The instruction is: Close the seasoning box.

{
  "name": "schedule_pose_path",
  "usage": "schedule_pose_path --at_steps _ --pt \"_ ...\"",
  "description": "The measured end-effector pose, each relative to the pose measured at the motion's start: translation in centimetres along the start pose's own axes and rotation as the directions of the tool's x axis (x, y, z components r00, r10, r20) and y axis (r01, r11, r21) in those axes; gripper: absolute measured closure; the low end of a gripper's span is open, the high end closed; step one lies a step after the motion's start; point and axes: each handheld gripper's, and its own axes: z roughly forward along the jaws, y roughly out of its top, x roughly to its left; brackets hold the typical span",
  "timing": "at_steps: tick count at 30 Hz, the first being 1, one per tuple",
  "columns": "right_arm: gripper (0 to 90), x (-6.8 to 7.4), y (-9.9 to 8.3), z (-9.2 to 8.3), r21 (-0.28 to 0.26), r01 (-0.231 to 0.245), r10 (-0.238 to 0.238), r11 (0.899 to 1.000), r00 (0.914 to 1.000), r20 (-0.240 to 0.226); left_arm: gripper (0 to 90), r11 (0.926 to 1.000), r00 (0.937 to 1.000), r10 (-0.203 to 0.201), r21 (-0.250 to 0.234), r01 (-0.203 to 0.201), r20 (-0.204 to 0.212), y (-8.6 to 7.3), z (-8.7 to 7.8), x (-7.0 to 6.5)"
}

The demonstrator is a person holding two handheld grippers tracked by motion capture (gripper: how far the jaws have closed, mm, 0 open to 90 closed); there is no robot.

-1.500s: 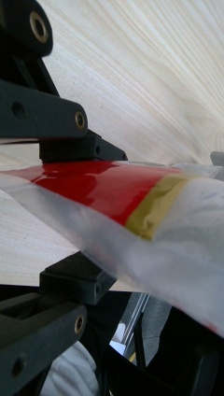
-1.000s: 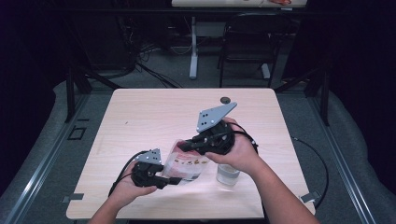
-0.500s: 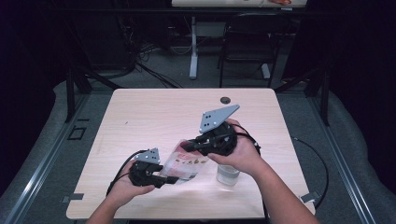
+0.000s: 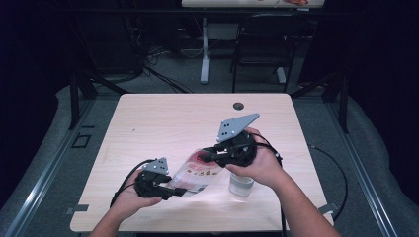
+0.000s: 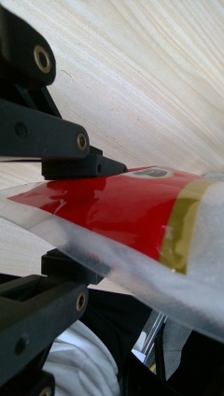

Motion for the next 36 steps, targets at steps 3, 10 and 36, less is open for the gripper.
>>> schedule_pose_path --at_steps 3,10,36 --pt "81.6 -0.1 -0.4 -0.1 0.004 -0.003 0.003 1.0 1.0 0.008 63.5 1.0 1.0 -0.001 -0.003 0.001 0.002 -0.1 0.0 0.0" --pt "85.3 -0.2 -1.4 -0.3 -0.008 -0.017 0.017 1.0 0.9998 0.012 63.9 1.0 0.9999 -0.002 0.006 0.002 -0.011 -0.1 -0.1 0.0" --pt "88.5 -1.4 -5.7 0.5 -0.053 -0.107 0.108 0.993 0.9939 0.022 64.8 0.9986 0.9994 -0.026 0.045 0.027 -0.021 -0.8 -0.1 0.6"
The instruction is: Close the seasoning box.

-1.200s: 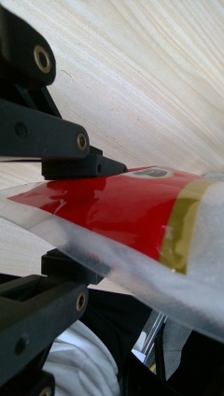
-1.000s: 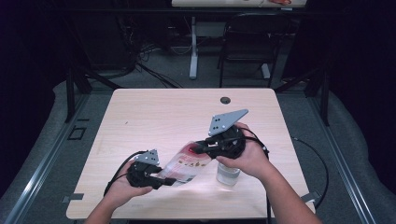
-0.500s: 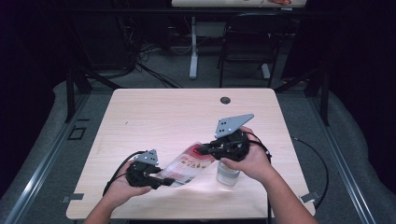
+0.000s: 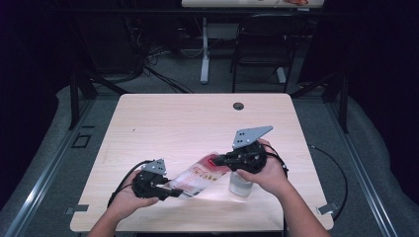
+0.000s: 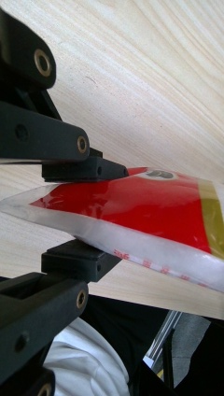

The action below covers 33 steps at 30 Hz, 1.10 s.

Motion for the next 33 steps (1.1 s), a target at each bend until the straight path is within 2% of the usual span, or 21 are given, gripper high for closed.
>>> schedule_pose_path --at_steps 7,16,33 --pt "88.6 -0.4 -1.0 0.0 -0.026 -0.026 0.026 0.999 0.9997 -0.002 64.9 0.9999 0.9999 -0.01 0.011 0.01 0.004 0.0 -0.1 0.1" --pt "88.8 -0.6 -1.5 0.0 -0.042 -0.027 0.027 0.999 0.9996 0.0 65.1 0.9999 0.9999 -0.007 0.014 0.008 -0.013 0.2 -0.2 0.1" --pt "88.9 -0.7 -2.3 -0.3 -0.098 -0.047 0.047 0.994 0.9989 -0.002 65.3 0.9991 0.9999 -0.01 0.041 0.011 -0.011 0.9 -1.0 -0.1"
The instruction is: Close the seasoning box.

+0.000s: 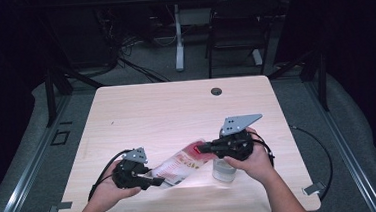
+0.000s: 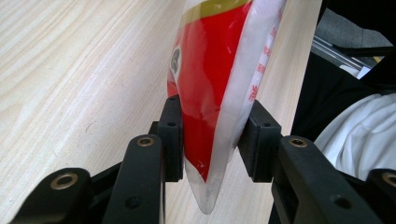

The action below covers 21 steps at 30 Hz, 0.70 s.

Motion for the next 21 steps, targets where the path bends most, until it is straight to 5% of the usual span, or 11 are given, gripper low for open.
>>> schedule_pose_path --at_steps 21 --pt "88.8 -0.5 -1.2 -1.3 -0.082 -0.028 0.028 0.996 0.9996 0.0 65.6 0.998 0.9996 0.02 0.06 -0.018 -0.02 2.6 -2.1 -0.8"
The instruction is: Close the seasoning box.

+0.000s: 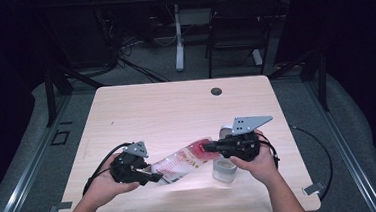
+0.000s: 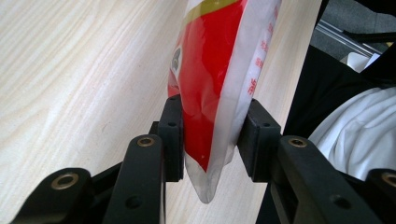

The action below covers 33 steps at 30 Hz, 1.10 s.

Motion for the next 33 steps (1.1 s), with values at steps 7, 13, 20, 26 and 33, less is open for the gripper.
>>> schedule_pose_path --at_steps 7,13,20,26,33 --pt "88.7 -0.3 -0.3 -0.4 -0.017 -0.014 0.014 1.0 0.9999 -0.006 65.8 0.9998 1.0 -0.004 0.021 0.004 -0.007 0.8 -0.6 -0.2" --pt "88.7 -0.3 -0.4 -0.4 -0.012 -0.011 0.011 1.0 0.9999 -0.003 65.9 0.9985 0.9998 0.014 0.053 -0.014 -0.016 1.2 -0.9 -0.1" --pt "88.7 -0.2 -0.6 -0.5 -0.01 -0.007 0.007 1.0 1.0 0.007 66.1 0.9981 0.9996 0.019 0.06 -0.018 -0.022 1.5 -1.2 -0.1" --pt "88.7 -0.3 -0.8 -0.7 -0.01 -0.011 0.011 1.0 0.9999 0.009 66.2 0.9979 0.9994 0.026 0.059 -0.025 -0.022 1.8 -1.5 -0.1" --pt "88.8 -0.2 -0.9 -0.9 -0.014 -0.02 0.02 1.0 0.9997 0.014 66.3 0.9978 0.999 0.035 0.057 -0.033 -0.029 2.1 -1.9 -0.2"
